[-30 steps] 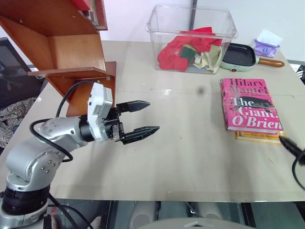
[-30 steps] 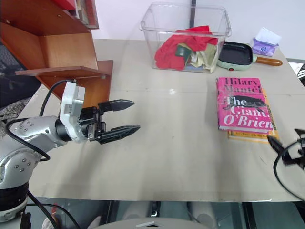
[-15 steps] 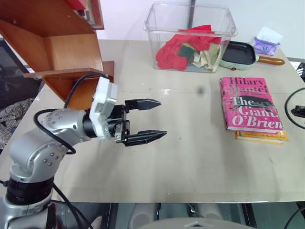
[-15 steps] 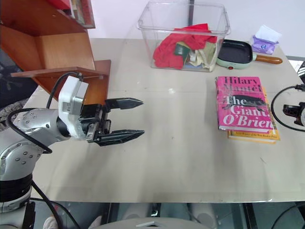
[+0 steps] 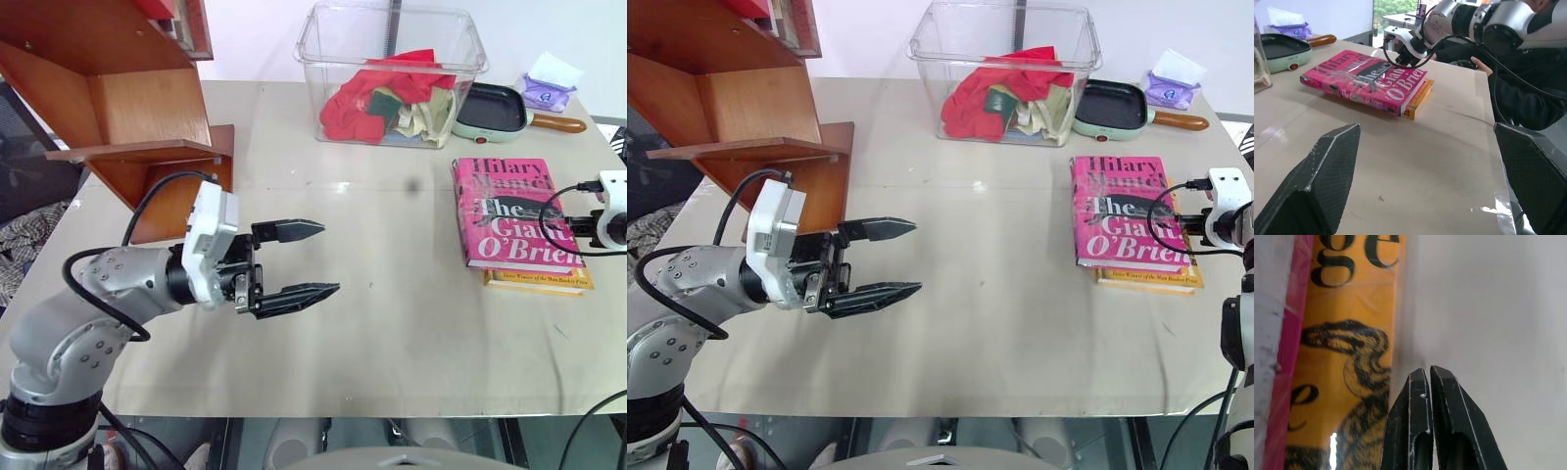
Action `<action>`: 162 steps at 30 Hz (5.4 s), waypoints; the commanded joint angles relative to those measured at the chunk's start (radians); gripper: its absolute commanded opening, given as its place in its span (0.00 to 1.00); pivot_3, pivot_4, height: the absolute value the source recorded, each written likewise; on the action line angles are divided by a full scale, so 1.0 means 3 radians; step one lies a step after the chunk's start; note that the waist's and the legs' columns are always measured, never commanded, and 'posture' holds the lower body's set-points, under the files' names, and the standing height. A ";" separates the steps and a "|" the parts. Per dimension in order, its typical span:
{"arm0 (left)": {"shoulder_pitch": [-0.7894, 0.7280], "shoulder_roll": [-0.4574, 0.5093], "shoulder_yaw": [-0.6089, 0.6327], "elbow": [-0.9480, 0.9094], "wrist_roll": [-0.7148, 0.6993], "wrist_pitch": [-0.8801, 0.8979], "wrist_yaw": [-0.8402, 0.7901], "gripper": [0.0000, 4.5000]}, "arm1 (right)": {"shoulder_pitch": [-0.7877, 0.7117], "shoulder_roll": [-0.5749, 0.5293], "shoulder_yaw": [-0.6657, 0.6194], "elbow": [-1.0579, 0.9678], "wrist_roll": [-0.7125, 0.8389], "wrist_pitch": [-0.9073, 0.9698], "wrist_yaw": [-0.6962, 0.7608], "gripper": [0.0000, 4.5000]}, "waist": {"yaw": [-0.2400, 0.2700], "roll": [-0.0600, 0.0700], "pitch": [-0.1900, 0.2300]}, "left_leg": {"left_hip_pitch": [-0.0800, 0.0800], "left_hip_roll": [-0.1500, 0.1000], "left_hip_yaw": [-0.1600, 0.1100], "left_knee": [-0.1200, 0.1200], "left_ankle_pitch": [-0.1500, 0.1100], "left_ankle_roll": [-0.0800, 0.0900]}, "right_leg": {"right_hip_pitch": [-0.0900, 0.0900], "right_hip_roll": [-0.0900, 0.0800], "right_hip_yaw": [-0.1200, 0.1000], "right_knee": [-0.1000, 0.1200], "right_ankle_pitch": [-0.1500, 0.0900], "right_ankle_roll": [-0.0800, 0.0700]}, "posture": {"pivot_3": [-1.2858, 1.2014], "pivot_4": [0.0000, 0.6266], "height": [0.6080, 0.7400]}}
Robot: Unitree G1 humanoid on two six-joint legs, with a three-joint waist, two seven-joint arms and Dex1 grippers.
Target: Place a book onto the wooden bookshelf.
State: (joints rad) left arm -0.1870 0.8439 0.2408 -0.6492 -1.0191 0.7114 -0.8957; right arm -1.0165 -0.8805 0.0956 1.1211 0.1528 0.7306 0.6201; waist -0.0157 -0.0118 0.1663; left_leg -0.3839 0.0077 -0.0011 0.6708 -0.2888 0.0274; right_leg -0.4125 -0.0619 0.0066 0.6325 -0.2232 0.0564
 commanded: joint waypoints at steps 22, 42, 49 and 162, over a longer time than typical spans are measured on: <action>0.0213 0.0029 0.0102 -0.0067 0.0128 -0.0156 -0.0024 1.00 | 0.0151 0.0660 -0.0299 -0.1102 -0.0054 0.0768 0.0474 0.01 | -0.0119 -0.0003 -0.0002 | 0.0024 0.0012 -0.0002 0.0001 -0.0001 0.0001 | 0.0000 0.0024 0.0022 0.0030 0.0001 -0.0003 | 0.52 0.24 1.00; 0.0679 0.0033 0.0293 0.0000 0.0395 -0.0328 -0.0117 1.00 | 0.0376 0.0256 -0.0116 -0.1980 -0.0231 0.0235 0.0637 0.01 | -0.0068 0.0008 0.0005 | 0.0009 0.0006 -0.0001 0.0001 -0.0001 0.0001 | -0.0017 0.0018 0.0023 0.0027 0.0001 -0.0003 | 0.52 0.24 1.00; 0.0835 -0.0002 0.0346 0.0094 0.0535 -0.0504 -0.0213 1.00 | -0.0001 0.0638 0.0110 -0.1554 -0.0365 -0.0013 0.0664 0.01 | -0.0084 0.0008 0.0005 | 0.0014 0.0010 -0.0007 -0.0001 -0.0001 0.0001 | -0.0017 0.0029 0.0027 0.0030 0.0001 -0.0004 | 0.52 0.24 1.00; -0.2421 -0.0511 -0.0955 0.2412 0.3377 -0.2866 -0.0274 0.02 | 0.4420 0.0341 -0.2544 -0.6394 0.2512 -0.1282 0.0501 1.00 | 0.0112 -0.0034 0.0017 | 0.0003 -0.0003 -0.0033 0.0038 -0.0002 0.0000 | 0.0003 0.0029 0.0040 0.0033 0.0002 0.0002 | 0.52 0.24 1.00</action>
State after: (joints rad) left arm -0.8608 0.6693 -0.0863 0.0897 -0.0521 -0.0102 -1.0299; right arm 0.3305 -0.7683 -0.6410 -0.7994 0.8743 0.3727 0.7574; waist 0.0178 -0.0221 0.1714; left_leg -0.3838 0.0066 -0.0112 0.6831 -0.2895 0.0277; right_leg -0.4114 -0.0533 0.0177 0.6423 -0.2226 0.0572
